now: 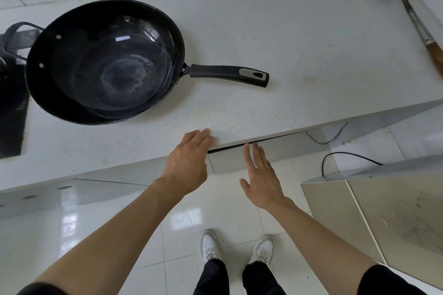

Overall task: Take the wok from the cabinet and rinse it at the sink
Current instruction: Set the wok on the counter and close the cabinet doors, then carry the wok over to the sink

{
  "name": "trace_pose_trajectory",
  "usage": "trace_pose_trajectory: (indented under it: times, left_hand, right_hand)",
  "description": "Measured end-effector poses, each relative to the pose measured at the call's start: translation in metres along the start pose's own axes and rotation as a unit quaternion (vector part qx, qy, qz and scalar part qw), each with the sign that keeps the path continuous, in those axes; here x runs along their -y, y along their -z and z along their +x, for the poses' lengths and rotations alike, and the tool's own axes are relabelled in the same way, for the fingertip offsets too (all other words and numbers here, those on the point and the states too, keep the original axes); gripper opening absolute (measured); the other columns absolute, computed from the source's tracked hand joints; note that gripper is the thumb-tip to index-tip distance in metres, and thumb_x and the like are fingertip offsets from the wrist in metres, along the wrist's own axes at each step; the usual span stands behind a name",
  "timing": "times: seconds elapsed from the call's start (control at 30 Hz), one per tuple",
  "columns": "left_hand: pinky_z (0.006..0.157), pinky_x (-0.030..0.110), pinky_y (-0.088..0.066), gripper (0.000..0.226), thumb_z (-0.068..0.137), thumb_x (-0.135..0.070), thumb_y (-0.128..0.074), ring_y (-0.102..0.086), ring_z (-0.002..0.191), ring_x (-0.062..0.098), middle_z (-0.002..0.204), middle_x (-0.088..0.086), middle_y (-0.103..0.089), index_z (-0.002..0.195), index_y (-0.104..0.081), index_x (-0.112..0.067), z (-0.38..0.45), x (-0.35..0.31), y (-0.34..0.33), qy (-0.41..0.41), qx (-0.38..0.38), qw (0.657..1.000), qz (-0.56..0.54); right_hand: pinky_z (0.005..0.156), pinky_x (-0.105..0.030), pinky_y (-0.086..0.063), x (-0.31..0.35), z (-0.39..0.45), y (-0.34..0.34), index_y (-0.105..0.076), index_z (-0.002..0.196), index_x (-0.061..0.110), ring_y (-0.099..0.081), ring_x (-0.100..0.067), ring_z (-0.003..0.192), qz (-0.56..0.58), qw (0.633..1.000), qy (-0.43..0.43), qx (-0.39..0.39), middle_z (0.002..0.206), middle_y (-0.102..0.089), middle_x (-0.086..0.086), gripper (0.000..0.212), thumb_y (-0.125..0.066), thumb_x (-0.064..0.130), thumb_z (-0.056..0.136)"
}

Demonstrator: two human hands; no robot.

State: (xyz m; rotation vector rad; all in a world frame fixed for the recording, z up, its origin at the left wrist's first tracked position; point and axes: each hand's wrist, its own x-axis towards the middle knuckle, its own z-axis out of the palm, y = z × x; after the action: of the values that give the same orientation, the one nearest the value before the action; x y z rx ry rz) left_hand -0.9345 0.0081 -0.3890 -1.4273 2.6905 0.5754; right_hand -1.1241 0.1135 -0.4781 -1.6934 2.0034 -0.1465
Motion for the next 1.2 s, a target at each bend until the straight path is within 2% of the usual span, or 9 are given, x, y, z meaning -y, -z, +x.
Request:
trace_pose_trajectory:
  times: [0.1,0.23,0.4,0.57,0.7,0.83,0.97,1.07,1.2]
  left_hand:
    - [0.1,0.035,-0.049,0.066,0.077,0.004,-0.052,-0.029,0.141,0.021,0.154,-0.006,-0.034,0.138,-0.047,-0.018,0.0,-0.001,0.0,-0.001,-0.001,1.0,0.001]
    - [0.101,0.034,-0.047,0.065,0.078,0.001,-0.052,-0.026,0.141,0.019,0.155,-0.007,-0.032,0.139,-0.044,-0.019,0.002,-0.002,0.002,0.005,0.005,1.0,0.003]
    - [0.101,0.029,-0.046,0.064,0.082,-0.008,-0.055,-0.022,0.143,0.016,0.157,-0.009,-0.026,0.143,-0.04,-0.021,0.002,0.0,0.01,0.0,0.032,0.999,0.008]
    - [0.112,0.034,-0.035,0.06,0.091,-0.017,-0.051,-0.015,0.147,0.016,0.161,-0.006,-0.019,0.148,-0.033,-0.021,-0.001,0.002,0.029,-0.008,0.082,0.997,-0.005]
    - [0.111,0.038,-0.037,0.056,0.094,-0.021,-0.049,-0.022,0.145,0.018,0.161,-0.003,-0.021,0.148,-0.033,-0.02,-0.013,0.001,0.051,-0.006,0.046,0.999,-0.022]
    - [0.112,0.039,-0.036,0.055,0.095,-0.024,-0.048,-0.024,0.144,0.021,0.16,0.001,-0.022,0.148,-0.034,-0.019,-0.015,-0.004,0.086,-0.044,0.0,0.999,-0.029]
    - [0.113,0.038,-0.034,0.053,0.095,-0.023,-0.048,-0.026,0.143,0.023,0.158,0.004,-0.027,0.146,-0.037,-0.015,-0.015,-0.015,0.129,-0.079,-0.057,0.995,-0.033]
    - [0.11,0.04,-0.037,0.051,0.094,-0.024,-0.049,-0.029,0.141,0.024,0.156,0.004,-0.031,0.143,-0.04,-0.015,-0.018,-0.02,0.158,-0.09,-0.101,0.99,-0.03]
    - [0.106,0.044,-0.041,0.05,0.092,-0.025,-0.05,-0.035,0.136,0.027,0.153,0.004,-0.036,0.141,-0.043,-0.016,-0.021,-0.02,0.188,-0.099,-0.144,0.984,-0.031]
  right_hand:
    - [0.121,-0.04,-0.012,0.002,0.002,0.003,0.027,0.148,0.026,0.013,-0.021,0.148,-0.001,1.0,0.0,0.002,0.16,0.022,-0.004,0.097,-0.054,0.03,0.094]
    - [0.121,-0.041,-0.015,0.004,0.002,0.012,0.023,0.15,0.026,0.013,-0.02,0.149,0.009,1.0,-0.005,0.01,0.161,0.019,-0.004,0.093,-0.053,0.03,0.095]
    - [0.119,-0.04,-0.019,0.01,-0.003,0.037,0.009,0.154,0.022,0.008,-0.021,0.149,0.0,1.0,-0.011,0.011,0.162,0.009,-0.007,0.082,-0.049,0.033,0.097]
    - [0.116,-0.04,-0.027,0.026,-0.022,0.071,0.001,0.155,0.019,0.006,-0.02,0.149,-0.006,1.0,-0.002,0.003,0.162,0.011,-0.006,0.076,-0.048,0.035,0.098]
    - [0.117,-0.039,-0.024,0.046,-0.039,0.107,-0.004,0.155,0.019,0.009,-0.019,0.149,-0.033,0.999,0.017,-0.029,0.162,0.009,-0.005,0.073,-0.046,0.035,0.098]
    - [0.118,-0.041,-0.022,0.071,-0.053,0.145,-0.005,0.155,0.02,0.007,-0.019,0.149,-0.044,0.996,0.029,-0.073,0.163,0.006,-0.003,0.071,-0.045,0.034,0.098]
    - [0.119,-0.034,-0.01,0.09,-0.066,0.187,-0.01,0.155,0.017,0.001,-0.02,0.149,-0.048,0.991,0.021,-0.12,0.163,-0.002,-0.005,0.066,-0.042,0.037,0.1]
    - [0.118,-0.033,-0.011,0.102,-0.074,0.212,-0.014,0.154,0.014,-0.003,-0.02,0.149,-0.052,0.987,0.018,-0.148,0.162,-0.007,-0.006,0.065,-0.037,0.041,0.1]
    - [0.117,-0.032,-0.012,0.115,-0.081,0.236,-0.02,0.153,0.016,-0.006,-0.019,0.149,-0.042,0.981,0.034,-0.187,0.162,-0.012,-0.004,0.063,-0.045,0.038,0.1]
